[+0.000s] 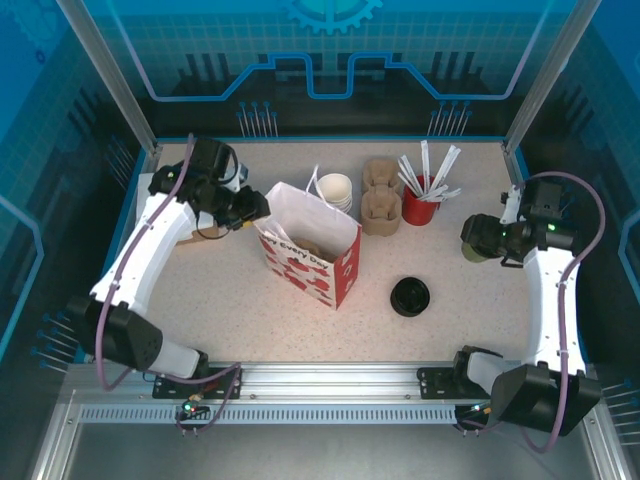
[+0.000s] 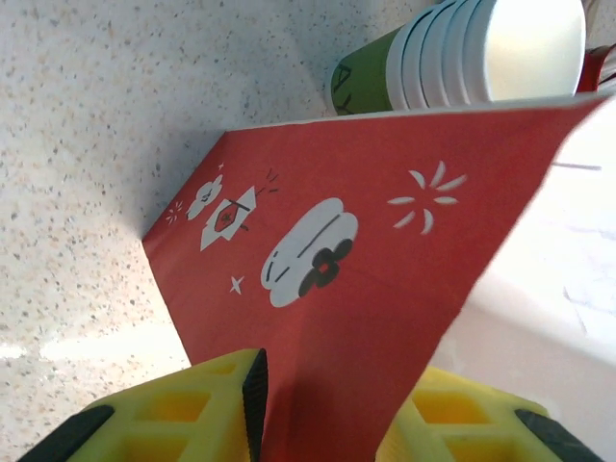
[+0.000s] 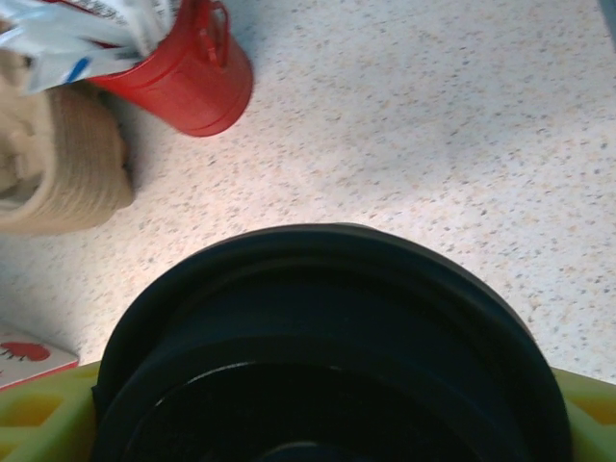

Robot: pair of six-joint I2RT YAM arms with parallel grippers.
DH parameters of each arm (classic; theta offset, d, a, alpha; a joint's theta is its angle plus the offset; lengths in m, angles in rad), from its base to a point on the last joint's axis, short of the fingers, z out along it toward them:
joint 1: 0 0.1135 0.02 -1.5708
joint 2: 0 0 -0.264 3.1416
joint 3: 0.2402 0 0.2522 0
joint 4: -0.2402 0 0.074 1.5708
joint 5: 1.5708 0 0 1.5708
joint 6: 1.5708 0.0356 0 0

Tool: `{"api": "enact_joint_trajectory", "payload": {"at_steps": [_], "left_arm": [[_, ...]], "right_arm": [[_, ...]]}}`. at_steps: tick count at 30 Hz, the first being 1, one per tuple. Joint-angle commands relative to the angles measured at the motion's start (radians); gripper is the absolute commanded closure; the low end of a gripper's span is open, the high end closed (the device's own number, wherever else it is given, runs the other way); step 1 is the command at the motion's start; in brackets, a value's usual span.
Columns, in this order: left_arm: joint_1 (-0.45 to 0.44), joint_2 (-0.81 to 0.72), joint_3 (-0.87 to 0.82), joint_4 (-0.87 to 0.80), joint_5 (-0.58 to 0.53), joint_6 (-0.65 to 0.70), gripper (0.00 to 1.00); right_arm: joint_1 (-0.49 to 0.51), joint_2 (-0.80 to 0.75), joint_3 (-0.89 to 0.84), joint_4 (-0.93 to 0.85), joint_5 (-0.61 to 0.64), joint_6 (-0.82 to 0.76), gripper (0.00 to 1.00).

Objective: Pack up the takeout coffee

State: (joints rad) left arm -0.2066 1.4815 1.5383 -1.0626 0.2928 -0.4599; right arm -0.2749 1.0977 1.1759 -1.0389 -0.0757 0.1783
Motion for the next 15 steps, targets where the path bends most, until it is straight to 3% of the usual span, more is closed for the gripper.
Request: {"api": "enact_joint_trajectory", "payload": {"at_steps": [1, 12, 15], "left_arm": [[0.007, 0.066, 0.105, -0.064, 0.033, 0.173, 0.67], [0.007, 0.203, 0.237, -0.047, 0.132, 0.437, 0.91], [0.007, 0.234, 0.276, -0.053, 0.146, 0.471, 0.89]], "right_arm": [[0.022, -0.045, 0.013, -0.080, -0.100, -0.017, 0.21], [0.208, -0.111, 0.164, -0.161, -0.310, 0.097, 0.23], [0.290, -0.104, 0.218, -0.152, -0.301, 0.149, 0.23]]}}
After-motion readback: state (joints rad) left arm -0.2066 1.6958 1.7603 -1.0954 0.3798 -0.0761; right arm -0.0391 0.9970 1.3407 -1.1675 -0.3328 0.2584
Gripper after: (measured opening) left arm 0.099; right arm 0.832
